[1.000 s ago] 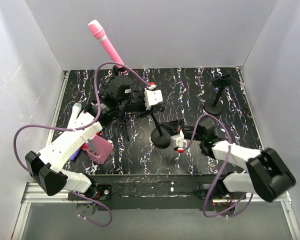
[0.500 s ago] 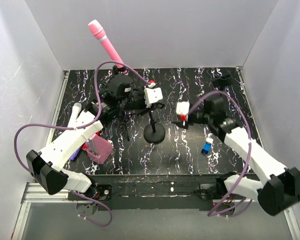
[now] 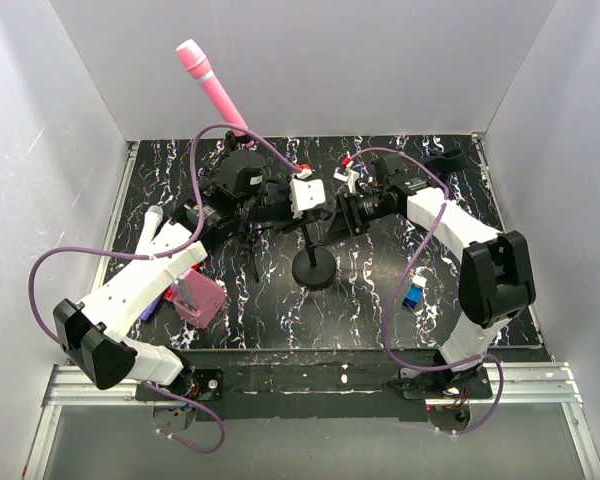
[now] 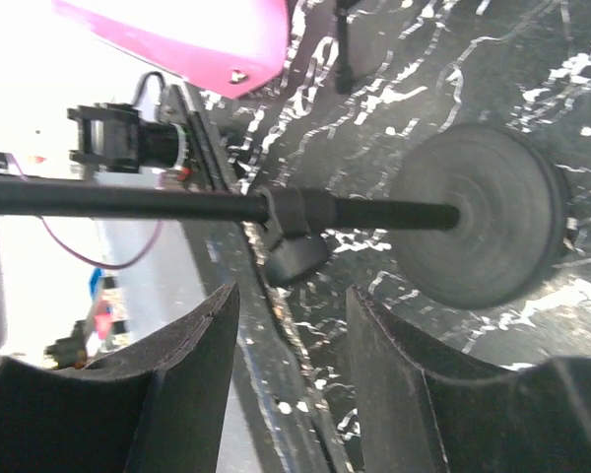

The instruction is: Remove the microphone from the stand

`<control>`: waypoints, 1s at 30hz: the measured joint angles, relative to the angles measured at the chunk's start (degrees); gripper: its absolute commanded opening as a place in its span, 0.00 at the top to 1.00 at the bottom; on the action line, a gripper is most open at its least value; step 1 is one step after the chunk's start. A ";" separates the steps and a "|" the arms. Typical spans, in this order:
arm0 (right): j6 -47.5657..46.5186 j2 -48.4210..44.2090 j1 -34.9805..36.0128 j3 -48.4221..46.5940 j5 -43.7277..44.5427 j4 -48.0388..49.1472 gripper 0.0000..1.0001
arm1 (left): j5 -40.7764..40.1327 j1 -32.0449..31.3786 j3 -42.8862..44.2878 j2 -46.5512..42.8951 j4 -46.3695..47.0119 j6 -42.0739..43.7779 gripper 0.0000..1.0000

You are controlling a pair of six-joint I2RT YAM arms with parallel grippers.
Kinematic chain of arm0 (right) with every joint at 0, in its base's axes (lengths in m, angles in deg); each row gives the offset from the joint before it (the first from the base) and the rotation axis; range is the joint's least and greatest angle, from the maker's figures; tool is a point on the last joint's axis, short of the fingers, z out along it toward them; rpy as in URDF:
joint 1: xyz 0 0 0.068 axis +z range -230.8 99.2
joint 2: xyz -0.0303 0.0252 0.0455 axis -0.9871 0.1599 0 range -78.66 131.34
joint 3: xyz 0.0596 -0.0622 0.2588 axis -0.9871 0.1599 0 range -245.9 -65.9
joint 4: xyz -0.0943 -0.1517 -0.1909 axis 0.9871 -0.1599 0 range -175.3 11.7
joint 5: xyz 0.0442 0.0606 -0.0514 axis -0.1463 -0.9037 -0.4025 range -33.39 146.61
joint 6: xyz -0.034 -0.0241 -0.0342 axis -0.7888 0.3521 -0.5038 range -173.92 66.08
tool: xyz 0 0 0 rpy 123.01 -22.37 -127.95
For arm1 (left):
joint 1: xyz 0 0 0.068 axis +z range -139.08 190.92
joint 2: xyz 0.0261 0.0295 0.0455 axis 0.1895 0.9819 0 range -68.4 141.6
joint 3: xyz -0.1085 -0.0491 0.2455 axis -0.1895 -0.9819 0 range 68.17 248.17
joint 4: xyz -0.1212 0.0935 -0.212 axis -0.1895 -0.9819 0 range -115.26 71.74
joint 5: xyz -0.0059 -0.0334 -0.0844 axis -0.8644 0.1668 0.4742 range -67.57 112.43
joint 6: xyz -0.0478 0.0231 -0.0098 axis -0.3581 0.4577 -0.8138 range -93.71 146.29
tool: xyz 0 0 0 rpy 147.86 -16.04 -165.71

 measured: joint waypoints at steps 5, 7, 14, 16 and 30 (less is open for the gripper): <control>5.18 3.10 0.02 -3.58 -5.88 0.17 0.47 | 0.46 0.00 -0.70 0.00 0.81 0.22 1.00; 6.19 4.61 0.00 -5.11 -7.91 0.13 0.44 | 0.50 0.00 -0.72 0.00 0.87 0.26 1.00; 8.57 9.14 -0.02 -6.78 -8.63 0.02 0.33 | 0.52 0.00 -1.77 -0.02 2.93 0.46 1.00; 8.79 9.27 -0.02 -6.67 -7.45 0.09 0.34 | 0.52 0.00 -1.77 -0.02 2.95 0.42 1.00; 8.20 9.38 -0.76 -3.96 -10.38 2.34 0.68 | 0.11 -0.24 -1.77 -0.02 2.91 -0.02 1.00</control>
